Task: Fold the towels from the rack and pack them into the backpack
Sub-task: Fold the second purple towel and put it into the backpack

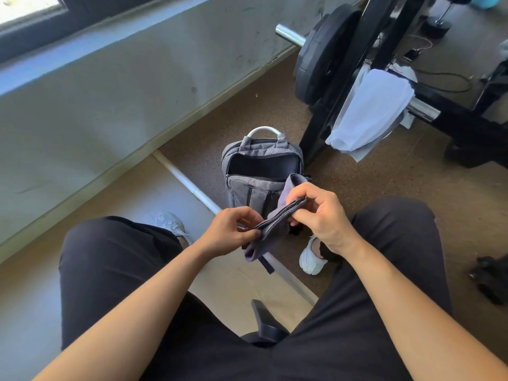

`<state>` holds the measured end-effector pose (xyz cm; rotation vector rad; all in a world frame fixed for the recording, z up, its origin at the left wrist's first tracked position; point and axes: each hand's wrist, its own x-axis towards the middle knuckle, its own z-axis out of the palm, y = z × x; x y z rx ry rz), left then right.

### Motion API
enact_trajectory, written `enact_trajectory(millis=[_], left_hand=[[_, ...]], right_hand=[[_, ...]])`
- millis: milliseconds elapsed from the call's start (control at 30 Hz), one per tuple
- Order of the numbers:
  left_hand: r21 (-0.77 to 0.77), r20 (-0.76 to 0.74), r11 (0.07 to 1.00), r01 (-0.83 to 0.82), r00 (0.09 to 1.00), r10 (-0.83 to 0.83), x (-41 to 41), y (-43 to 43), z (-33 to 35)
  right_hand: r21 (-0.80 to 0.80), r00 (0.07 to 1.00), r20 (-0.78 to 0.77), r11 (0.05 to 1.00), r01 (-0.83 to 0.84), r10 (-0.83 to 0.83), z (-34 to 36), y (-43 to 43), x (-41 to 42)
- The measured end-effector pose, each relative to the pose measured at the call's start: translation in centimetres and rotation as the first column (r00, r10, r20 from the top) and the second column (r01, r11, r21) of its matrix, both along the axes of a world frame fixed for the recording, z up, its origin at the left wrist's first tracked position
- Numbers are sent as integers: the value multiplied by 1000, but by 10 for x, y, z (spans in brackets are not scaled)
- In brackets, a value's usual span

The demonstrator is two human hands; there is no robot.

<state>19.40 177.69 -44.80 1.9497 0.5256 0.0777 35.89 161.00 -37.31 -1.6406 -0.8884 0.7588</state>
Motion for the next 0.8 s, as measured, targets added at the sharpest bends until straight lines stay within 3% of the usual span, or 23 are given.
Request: enact_trajectory(millis=[200, 400, 500, 633, 800], left_hand=[[27, 142, 1000, -1, 990, -3, 9, -20, 11], [313, 239, 933, -176, 966, 102, 17, -35, 19], [371, 242, 895, -249, 956, 166, 18, -36, 19], [375, 197, 873, -313, 947, 255, 17, -28, 13], [361, 187, 900, -245, 964, 188, 15, -25, 8]], right_hand=[[43, 999, -33, 998, 43, -42, -2, -3, -6], [63, 993, -80, 994, 93, -88, -6, 2, -13], [75, 988, -88, 988, 132, -125, -4, 4, -19], [86, 989, 59, 988, 128, -133, 3, 3, -19], [85, 991, 42, 989, 120, -124, 8, 4, -22]])
